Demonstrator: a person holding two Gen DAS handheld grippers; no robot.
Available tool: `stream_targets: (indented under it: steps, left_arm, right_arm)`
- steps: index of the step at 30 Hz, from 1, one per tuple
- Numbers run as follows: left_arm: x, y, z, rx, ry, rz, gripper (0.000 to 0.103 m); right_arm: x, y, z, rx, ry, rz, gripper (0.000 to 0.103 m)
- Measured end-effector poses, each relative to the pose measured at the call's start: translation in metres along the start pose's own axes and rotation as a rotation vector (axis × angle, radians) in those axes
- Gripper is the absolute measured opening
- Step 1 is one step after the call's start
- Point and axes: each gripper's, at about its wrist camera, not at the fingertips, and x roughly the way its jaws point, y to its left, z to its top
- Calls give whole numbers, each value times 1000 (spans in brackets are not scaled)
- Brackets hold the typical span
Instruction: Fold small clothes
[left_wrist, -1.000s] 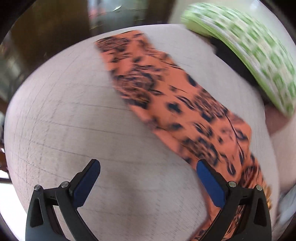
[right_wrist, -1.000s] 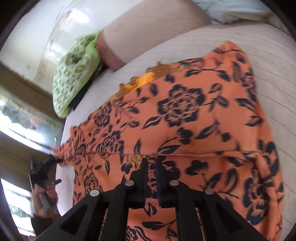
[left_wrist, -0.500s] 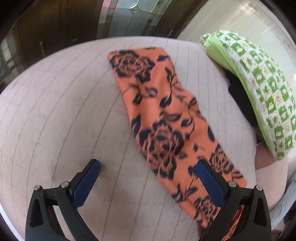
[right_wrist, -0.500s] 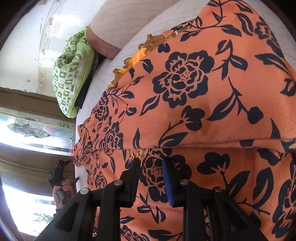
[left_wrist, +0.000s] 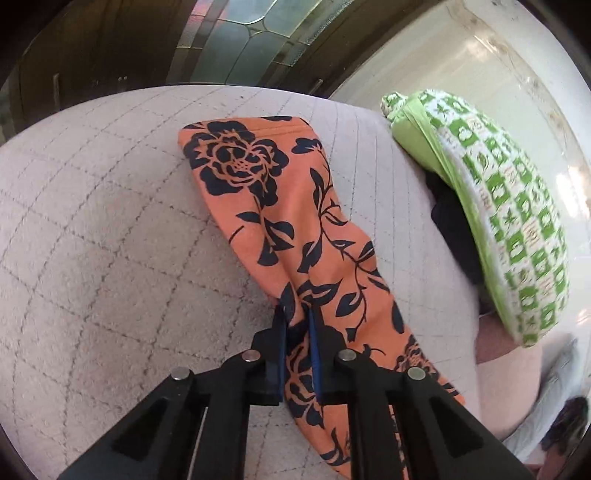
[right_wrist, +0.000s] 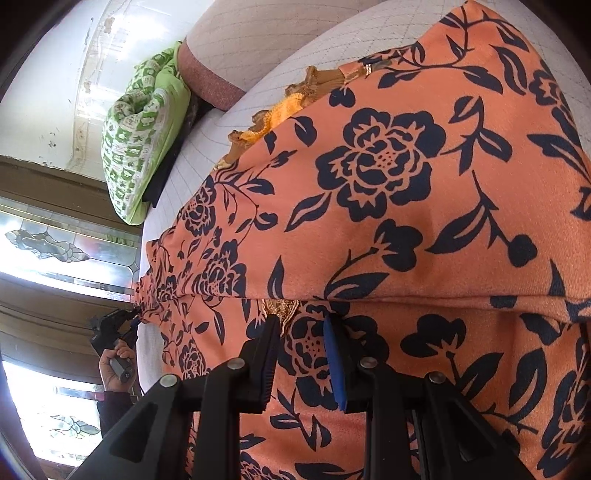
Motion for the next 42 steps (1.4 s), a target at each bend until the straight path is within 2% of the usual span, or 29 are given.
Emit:
stream_targets:
  steps: [4,7,13,16,19,21,24,25,26,28,29,31,32,33,34,35,37,38,39,41,42]
  left_arm:
    - [-14,-28,-4,93,-69,6,8]
    - [-32,-62,-10,179,-110,-27,7]
    - [-62,-150,-65,405,-113,-135,7]
    - [-73,-197,-112,514,-84,-221,7]
    - [-86,-243,-172,660,-81,-263,7]
    - [-98,-262,-222,775,-71,-299,7]
    - [-92,-293,-297,946,-9,-341,8]
    - [-87,-299,-322,999,29,-342,12]
    - [-79,-302,-346,1064,94,-342,31]
    - [-55,-311,-385,1194,250,-301,60]
    - [-48,-311,-398,1238,272,-263,60]
    - [-41,-311,-405,1311,238,-224,60]
    - [-45,-312,-400,1326,211,-222,60]
    - [-54,-312,-388,1309,187,-252,60]
    - [-63,-312,-375,1275,172,-294,64]
    - [-75,-310,-356,1218,156,-353,75]
    - [-84,-312,-321,1107,139,-443,90]
    - [-88,-311,-304,1058,135,-472,91]
    - [-87,-309,-292,1028,130,-469,91]
    - [-75,-300,-268,947,124,-418,91]
    - [-65,-293,-258,898,146,-379,91]
  right_arm:
    - [-1,1,-1,-4,-8,-6,28]
    - [-3,4,-1,-16,-9,-19,28]
    - [-26,10,3,-34,-101,-46,28]
    - [-41,12,7,-44,-162,-55,28]
    - [-58,9,11,-44,-223,-71,28]
    - [-71,5,15,-37,-267,-85,28]
    - [-91,-6,20,-17,-334,-105,28]
    - [-99,-11,22,-10,-359,-112,28]
    - [-105,-16,24,-2,-381,-117,28]
    - [-116,-26,28,19,-418,-128,28]
    - [-120,-30,30,32,-430,-141,28]
    - [-126,-37,35,46,-449,-149,28]
    - [-128,-38,37,47,-457,-151,28]
    - [-129,-38,39,43,-461,-153,28]
    - [-129,-37,41,34,-460,-154,28]
    - [-128,-34,42,21,-458,-156,28]
    - [-125,-29,42,9,-458,-167,34]
    - [-122,-27,42,7,-454,-167,40]
    - [-119,-24,40,7,-452,-163,50]
    - [-114,-18,38,-7,-453,-153,53]
    - [-109,-13,37,-31,-444,-153,53]
